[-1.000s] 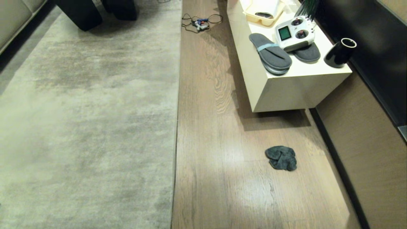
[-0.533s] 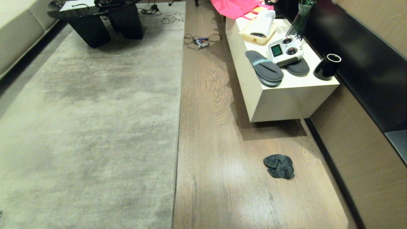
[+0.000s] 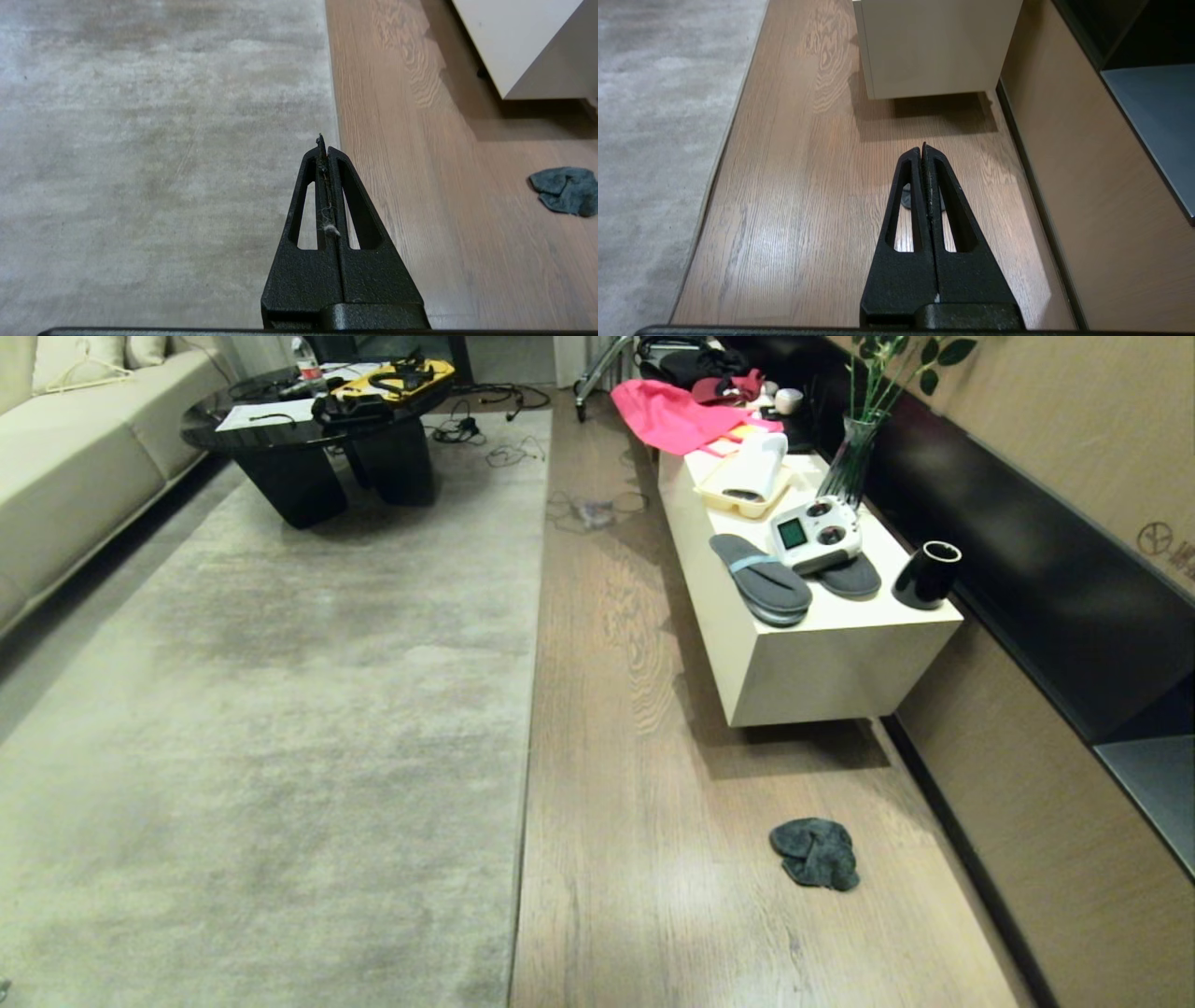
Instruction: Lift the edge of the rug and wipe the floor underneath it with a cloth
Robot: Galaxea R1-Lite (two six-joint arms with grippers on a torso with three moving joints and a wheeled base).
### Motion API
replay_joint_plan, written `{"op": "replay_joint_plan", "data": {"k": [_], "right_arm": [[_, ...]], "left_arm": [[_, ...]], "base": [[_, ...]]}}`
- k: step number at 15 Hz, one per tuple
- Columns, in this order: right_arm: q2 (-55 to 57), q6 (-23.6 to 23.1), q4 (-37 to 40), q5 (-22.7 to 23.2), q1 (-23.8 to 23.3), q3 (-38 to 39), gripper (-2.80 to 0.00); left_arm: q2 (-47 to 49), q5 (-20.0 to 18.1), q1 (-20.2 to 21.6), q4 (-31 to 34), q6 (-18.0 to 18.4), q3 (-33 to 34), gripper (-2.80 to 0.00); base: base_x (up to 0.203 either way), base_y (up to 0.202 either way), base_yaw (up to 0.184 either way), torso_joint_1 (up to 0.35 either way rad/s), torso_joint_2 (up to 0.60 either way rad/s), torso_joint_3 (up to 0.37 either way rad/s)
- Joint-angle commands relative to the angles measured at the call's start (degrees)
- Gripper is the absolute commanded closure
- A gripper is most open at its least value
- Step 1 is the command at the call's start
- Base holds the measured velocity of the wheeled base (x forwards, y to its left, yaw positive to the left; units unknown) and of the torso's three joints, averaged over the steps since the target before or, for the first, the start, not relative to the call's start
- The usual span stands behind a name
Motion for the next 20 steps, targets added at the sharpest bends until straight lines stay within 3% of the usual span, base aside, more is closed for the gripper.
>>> {"op": "replay_joint_plan", "data": {"k": [1,12,20], "right_arm": [[0.1,0.0,0.0,0.0,0.0,0.0,0.00],[0.1,0.0,0.0,0.0,0.0,0.0,0.00],[0.1,0.0,0.0,0.0,0.0,0.0,0.00]], "left_arm": [[0.0,0.0,0.0,0.0,-0.1,0.0,0.00],[0.0,0.0,0.0,0.0,-0.1,0.0,0.00],[0.0,0.0,0.0,0.1,-0.1,0.0,0.00]], "base": [[0.000,0.000,0.000,0.003,0.00,0.207],[0.000,0.000,0.000,0.002,0.00,0.202],[0.000,0.000,0.000,0.001,0.00,0.017]]}}
